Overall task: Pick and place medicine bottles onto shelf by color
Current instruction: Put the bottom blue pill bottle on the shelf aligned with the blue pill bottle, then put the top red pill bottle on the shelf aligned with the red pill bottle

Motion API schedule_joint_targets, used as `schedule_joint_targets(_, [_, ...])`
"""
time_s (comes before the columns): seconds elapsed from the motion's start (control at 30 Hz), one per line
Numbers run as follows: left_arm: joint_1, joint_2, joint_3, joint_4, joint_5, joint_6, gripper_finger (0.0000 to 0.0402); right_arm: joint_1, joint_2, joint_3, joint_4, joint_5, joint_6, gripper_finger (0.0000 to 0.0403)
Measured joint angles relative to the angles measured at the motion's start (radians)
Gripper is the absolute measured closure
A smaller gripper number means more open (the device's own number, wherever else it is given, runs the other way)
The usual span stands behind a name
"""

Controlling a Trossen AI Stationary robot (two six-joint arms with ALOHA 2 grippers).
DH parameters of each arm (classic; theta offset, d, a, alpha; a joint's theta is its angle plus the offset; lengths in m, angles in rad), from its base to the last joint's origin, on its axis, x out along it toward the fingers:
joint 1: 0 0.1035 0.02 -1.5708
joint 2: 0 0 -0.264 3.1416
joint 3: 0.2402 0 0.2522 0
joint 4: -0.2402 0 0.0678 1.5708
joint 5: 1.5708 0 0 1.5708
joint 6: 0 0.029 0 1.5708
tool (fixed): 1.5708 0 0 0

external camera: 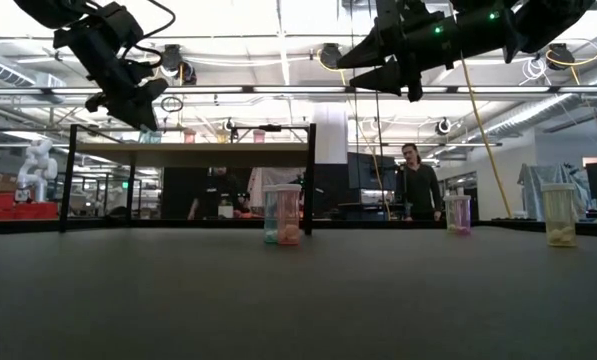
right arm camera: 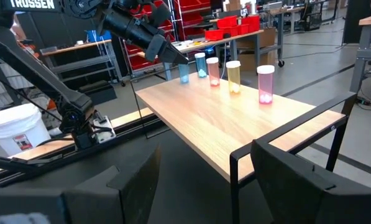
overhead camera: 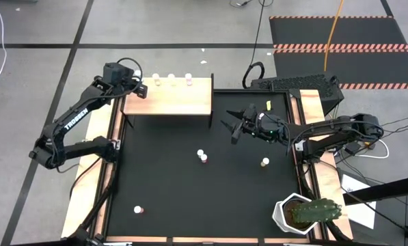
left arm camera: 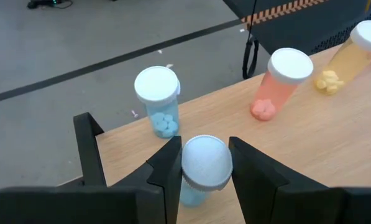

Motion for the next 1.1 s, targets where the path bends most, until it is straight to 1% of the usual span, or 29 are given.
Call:
schedule_joint_targets(0.1, [0.0,0.0,0.0,0.0,0.0,-0.004,0.0279,0.0,0.0,0.0,0.0,0.0,0.0,0.0158])
schedule_joint_targets(0.2, [0.0,0.0,0.0,0.0,0.0,-0.004,0.0259,0.0,0.0,0.0,0.0,0.0,0.004,0.0158])
schedule_joint_targets(0.3, [0.0,0.0,0.0,-0.001,0.0,-0.006,0.0221,0.0,0.0,0.0,0.0,0.0,0.004,0.0158])
schedule_joint_targets(0.5, [0.0,-0.019,0.001,0.001,0.0,-0.008,0.0132,0.0,-0.002,0.0,-0.001,0.0,0.004,0.0158])
schedule_joint_targets(0.57, [-0.002,-0.035,0.012,-0.003,0.002,-0.011,0.0107,-0.004,-0.019,0.0,-0.022,-0.002,0.01,0.0158])
schedule_joint_targets(0.67, [-0.017,-0.072,0.04,-0.016,0.023,-0.024,0.0081,-0.034,-0.073,0.001,-0.11,-0.024,0.089,0.0158])
schedule_joint_targets(0.8, [-0.063,-0.127,0.11,-0.047,0.029,-0.026,0.007,-0.096,-0.173,0.001,-0.252,-0.127,0.182,0.0158])
schedule_joint_targets(0.9, [-0.139,-0.152,0.176,-0.079,0.029,-0.028,0.0073,-0.122,-0.228,0.024,-0.377,-0.2,0.18,0.0159])
schedule_joint_targets(0.97, [-0.208,-0.159,0.211,-0.097,0.028,-0.046,0.0081,-0.124,-0.239,0.076,-0.515,-0.212,0.148,0.0161])
schedule_joint_targets(1.1, [-0.377,-0.158,0.235,-0.089,0.016,-0.16,0.0104,-0.099,-0.202,0.225,-0.756,-0.213,0.056,0.0167])
